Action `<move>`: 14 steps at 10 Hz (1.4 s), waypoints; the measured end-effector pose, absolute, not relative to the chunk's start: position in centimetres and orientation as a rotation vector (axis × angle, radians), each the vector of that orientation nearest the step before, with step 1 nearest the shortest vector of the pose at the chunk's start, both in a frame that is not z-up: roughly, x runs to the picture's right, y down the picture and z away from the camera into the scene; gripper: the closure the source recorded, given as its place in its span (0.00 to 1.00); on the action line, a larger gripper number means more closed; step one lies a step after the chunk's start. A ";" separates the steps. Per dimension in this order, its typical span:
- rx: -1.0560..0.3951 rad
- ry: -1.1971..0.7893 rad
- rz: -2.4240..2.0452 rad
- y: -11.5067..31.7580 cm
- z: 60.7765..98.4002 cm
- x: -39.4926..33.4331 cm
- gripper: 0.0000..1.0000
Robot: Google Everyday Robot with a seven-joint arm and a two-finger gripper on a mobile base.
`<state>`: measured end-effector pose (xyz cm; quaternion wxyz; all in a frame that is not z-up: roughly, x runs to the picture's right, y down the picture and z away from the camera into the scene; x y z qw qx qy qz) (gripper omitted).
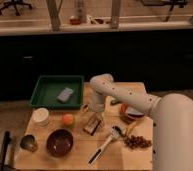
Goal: Place eraser in table surface
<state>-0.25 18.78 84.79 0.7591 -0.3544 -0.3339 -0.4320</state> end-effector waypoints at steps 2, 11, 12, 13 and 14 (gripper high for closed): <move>-0.760 -0.730 -0.938 18.7 84.9 -0.3 0.20; -0.755 -0.732 -0.938 18.7 84.9 -0.3 0.20; -0.755 -0.732 -0.938 18.7 84.9 -0.3 0.20; -0.755 -0.732 -0.938 18.7 84.9 -0.3 0.20; -0.755 -0.732 -0.938 18.7 84.9 -0.3 0.20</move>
